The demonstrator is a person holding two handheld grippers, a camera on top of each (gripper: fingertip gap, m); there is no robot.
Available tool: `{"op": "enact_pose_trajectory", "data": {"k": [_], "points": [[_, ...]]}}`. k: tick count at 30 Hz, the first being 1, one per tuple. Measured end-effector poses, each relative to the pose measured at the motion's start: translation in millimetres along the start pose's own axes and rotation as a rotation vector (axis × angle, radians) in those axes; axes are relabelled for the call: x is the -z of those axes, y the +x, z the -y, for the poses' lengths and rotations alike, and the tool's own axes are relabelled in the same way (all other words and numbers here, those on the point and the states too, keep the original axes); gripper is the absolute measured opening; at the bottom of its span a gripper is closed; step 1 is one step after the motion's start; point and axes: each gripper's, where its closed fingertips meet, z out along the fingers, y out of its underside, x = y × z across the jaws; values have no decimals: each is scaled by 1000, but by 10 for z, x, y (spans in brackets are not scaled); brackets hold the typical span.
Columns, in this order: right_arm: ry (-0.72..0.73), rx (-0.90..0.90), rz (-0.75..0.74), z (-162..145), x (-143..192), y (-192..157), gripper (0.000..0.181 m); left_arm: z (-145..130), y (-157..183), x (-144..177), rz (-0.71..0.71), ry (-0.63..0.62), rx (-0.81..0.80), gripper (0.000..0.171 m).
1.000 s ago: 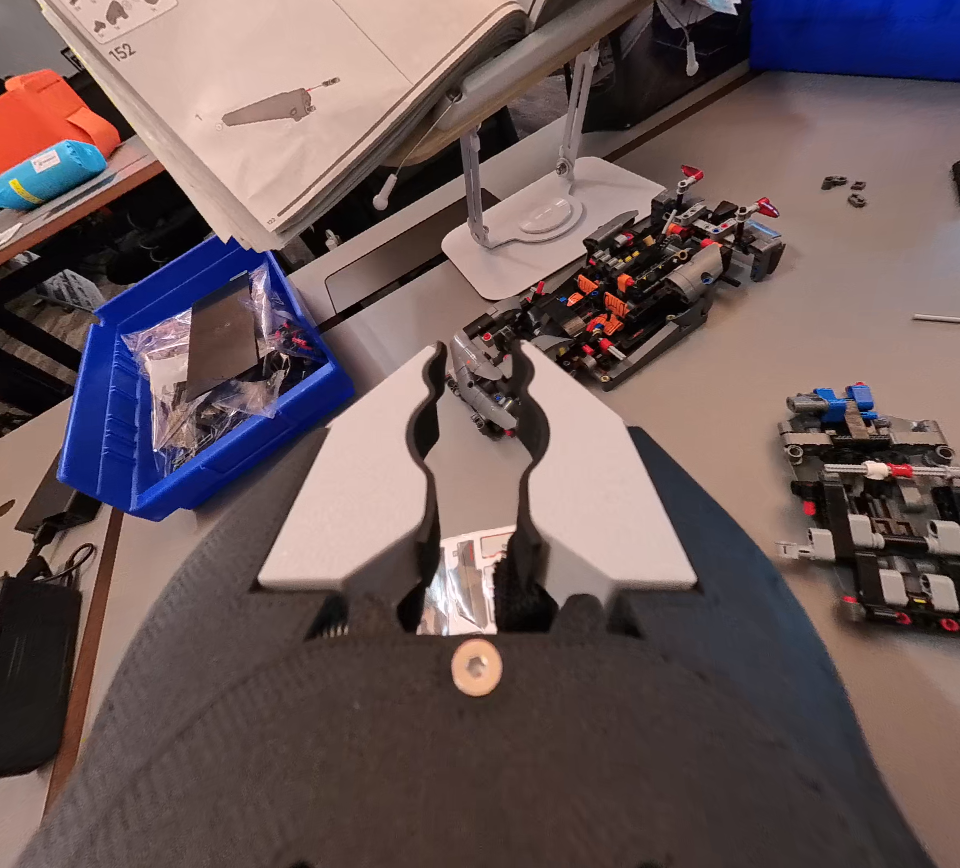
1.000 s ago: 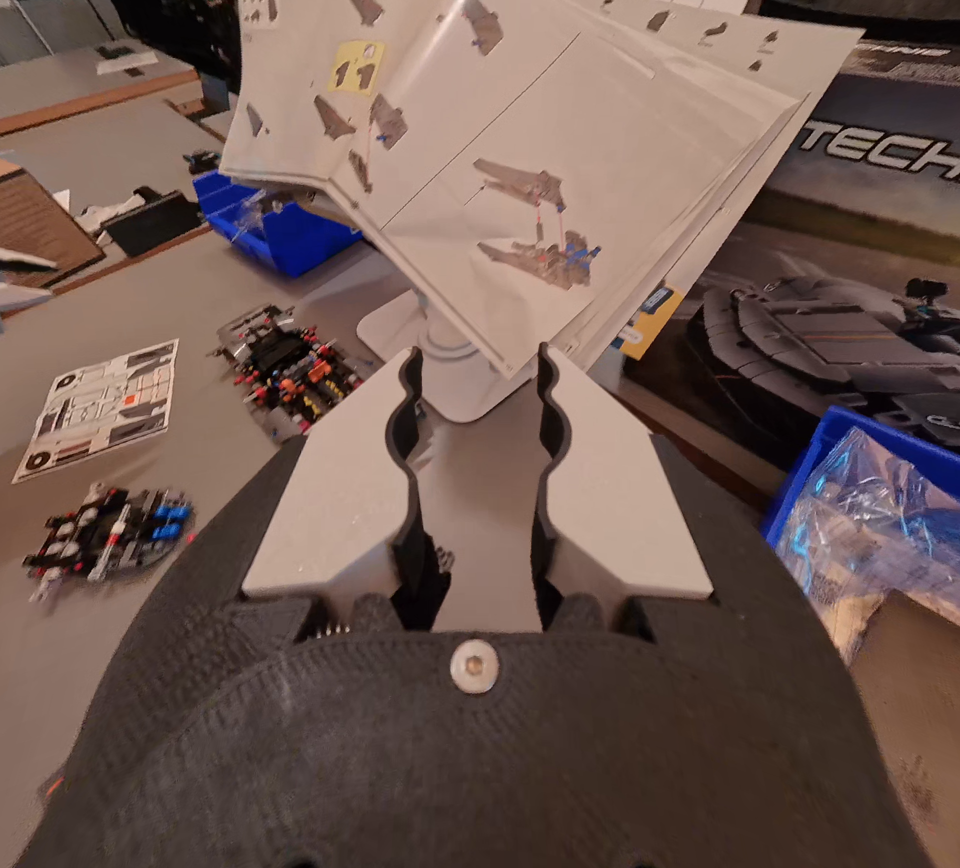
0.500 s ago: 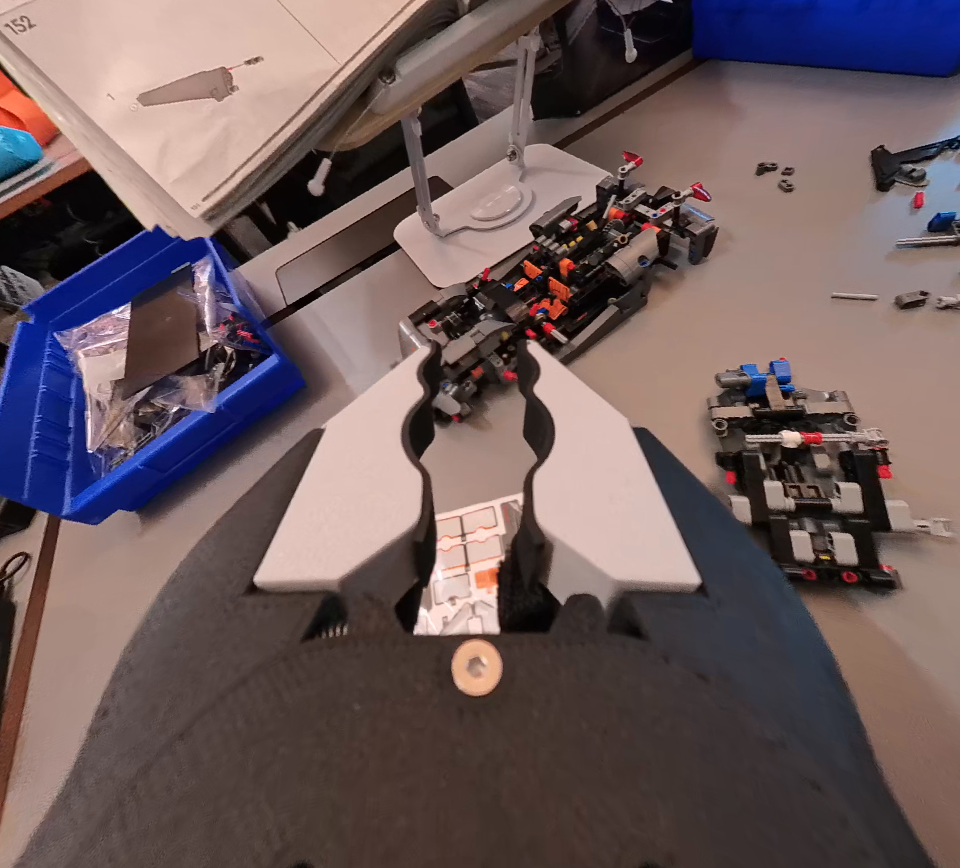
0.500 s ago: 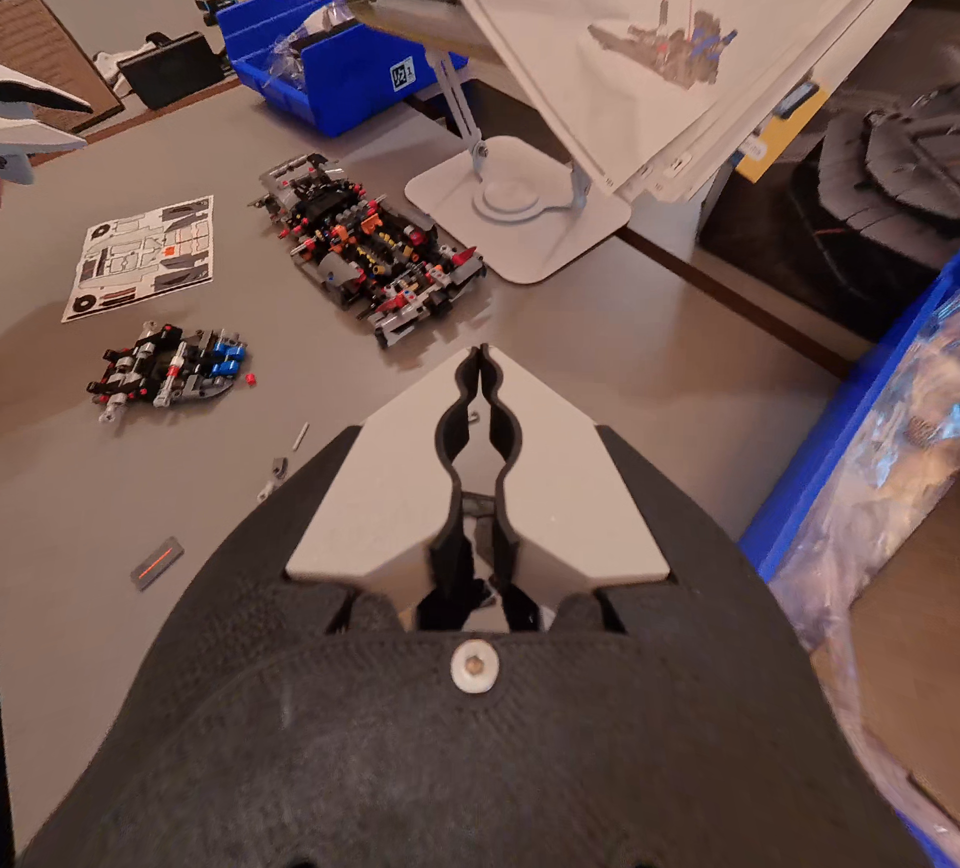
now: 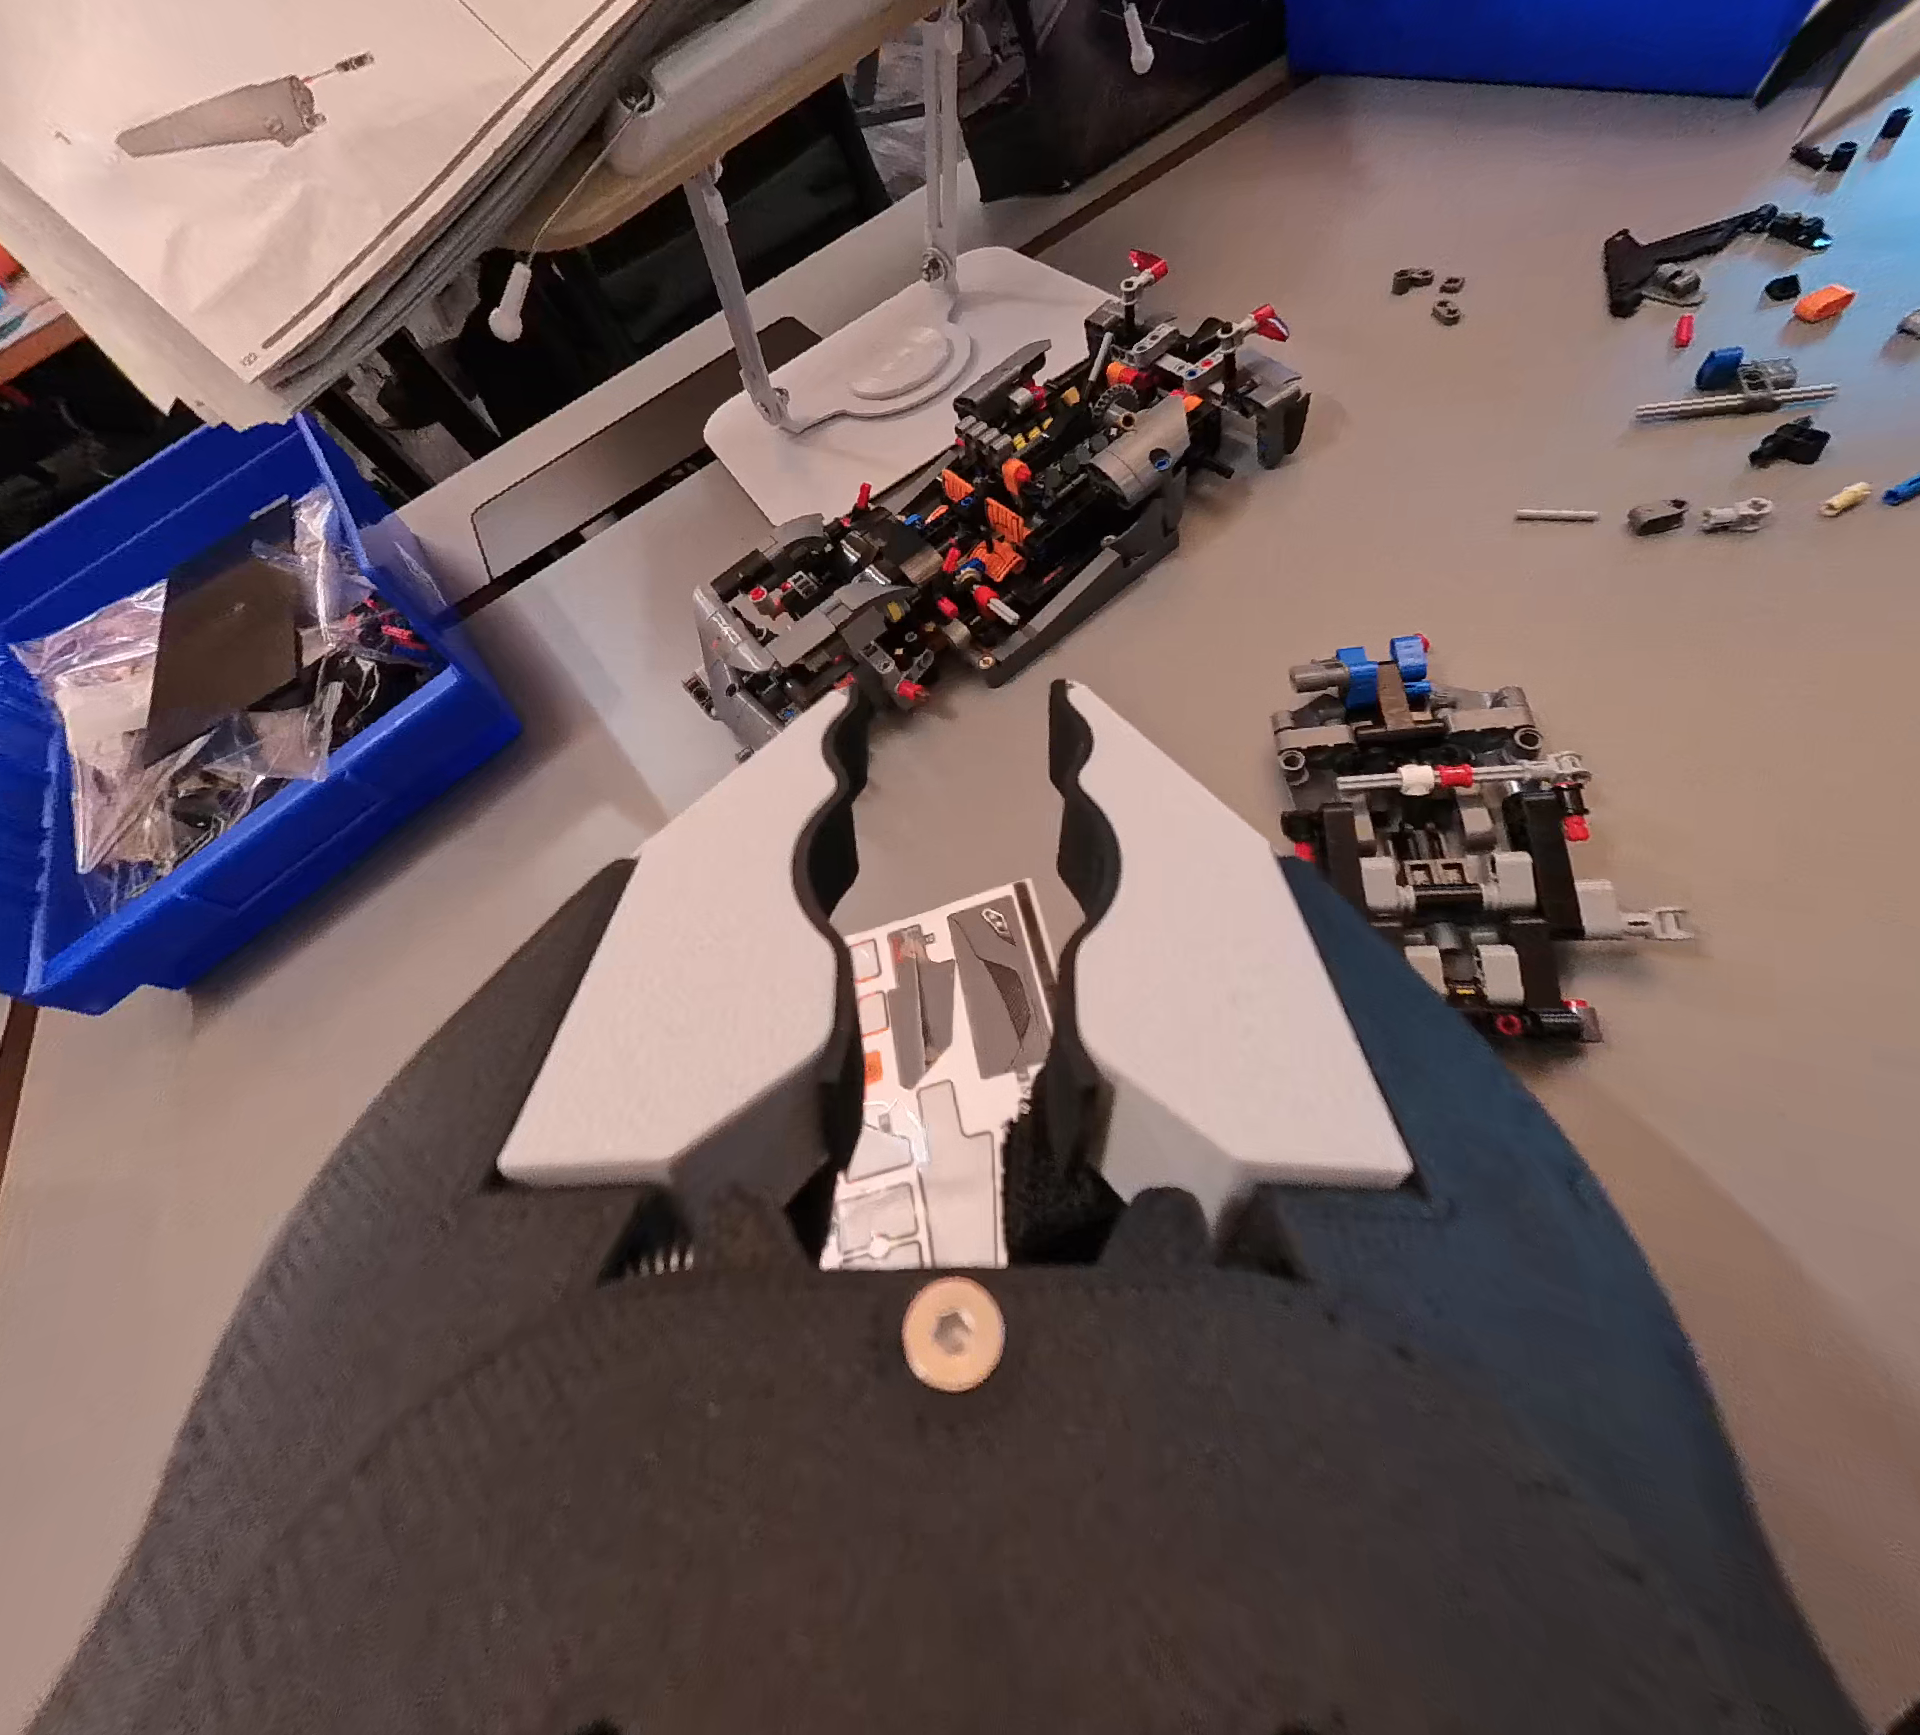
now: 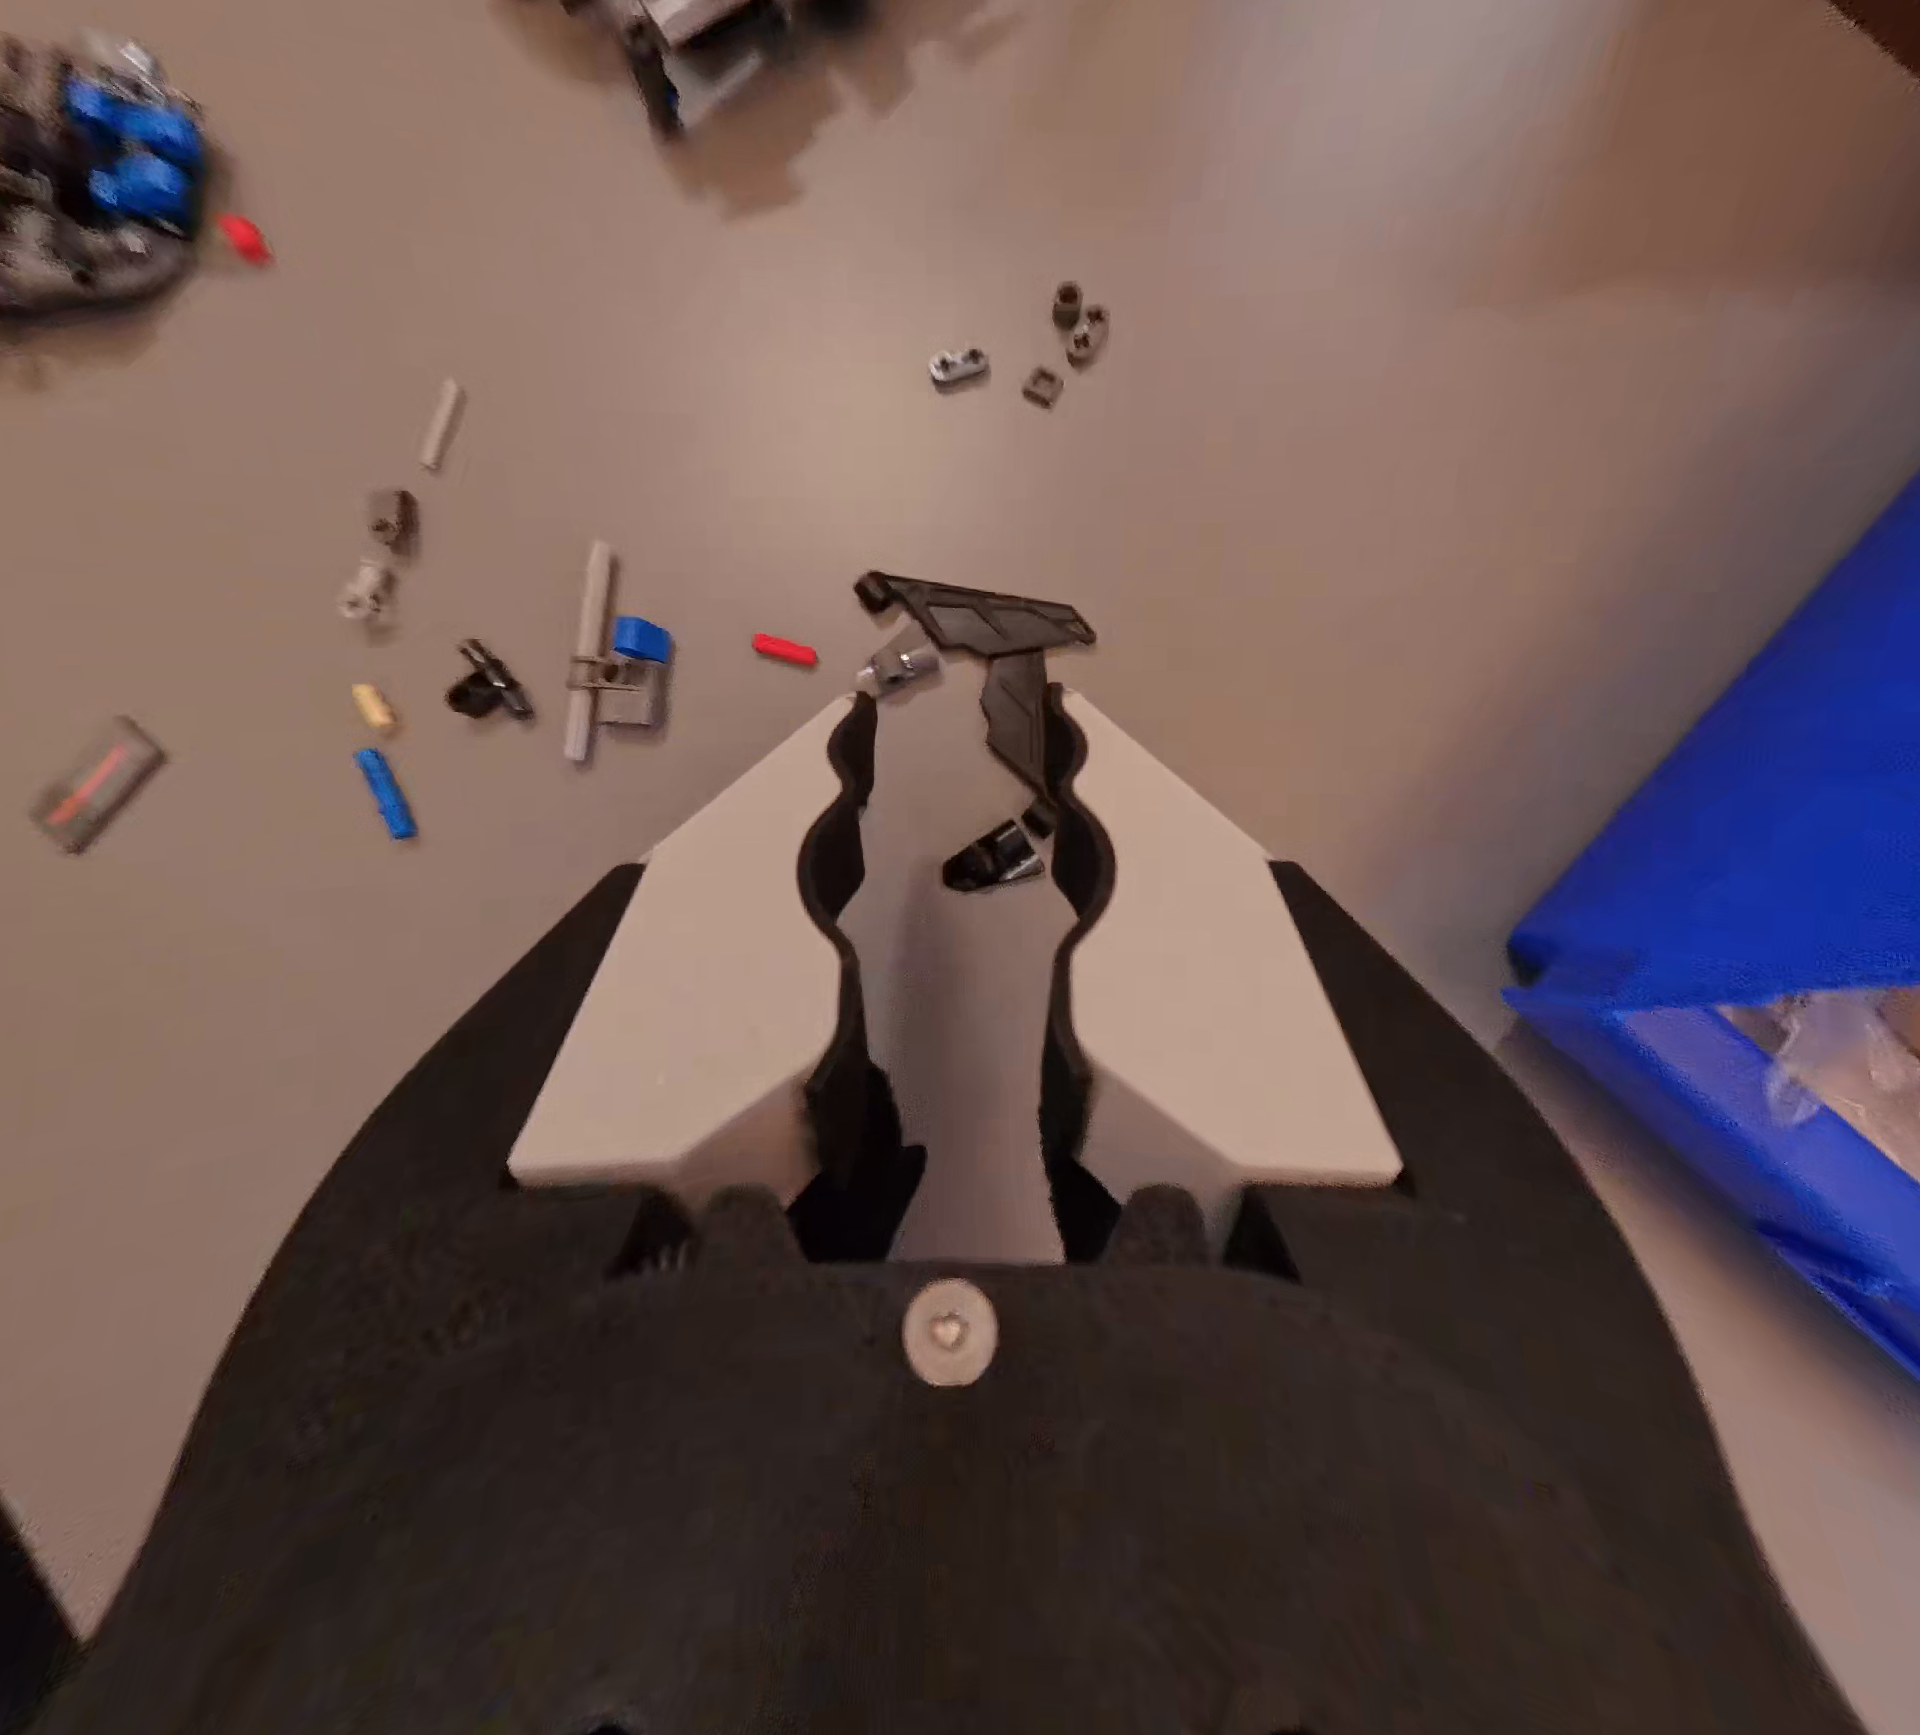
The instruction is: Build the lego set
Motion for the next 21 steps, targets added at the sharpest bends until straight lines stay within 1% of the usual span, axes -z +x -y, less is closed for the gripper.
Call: {"op": "enact_pose_trajectory", "data": {"k": [3, 6, 9, 10, 13, 15, 17, 19, 20, 21], "points": [[-76, 31, -42, -100, -142, 57, 31, 4, 44, 38, -1, 1, -7, 33], [-88, 48, -27, -75, -272, 49, 33, 8, 70, 89, 5, 1, -19, 33], [-137, 161, -78, -45, -384, 112, 34, -4, 72, 136, 9, 3, -14, 33], [-154, 194, -75, -37, -418, 113, 34, -9, 71, 148, 11, 3, -13, 33], [-181, 234, 2, 3, -497, 52, 42, -29, 75, 173, 13, -2, -14, 33], [-224, 249, 63, -32, -548, 13, 43, -49, 75, 177, 14, -6, -13, 33], [-237, 249, 119, -27, -578, -29, 33, -65, 71, 171, 14, -9, -9, 33], [-237, 251, 127, -13, -594, -12, 27, -75, 78, 155, 11, -10, -5, 33], [-237, 252, 126, -11, -594, -1, 21, -81, 87, 142, 9, -10, -3, 33], [-233, 251, 127, -8, -596, 2, 20, -88, 98, 126, 5, -12, -1, 33]]}}
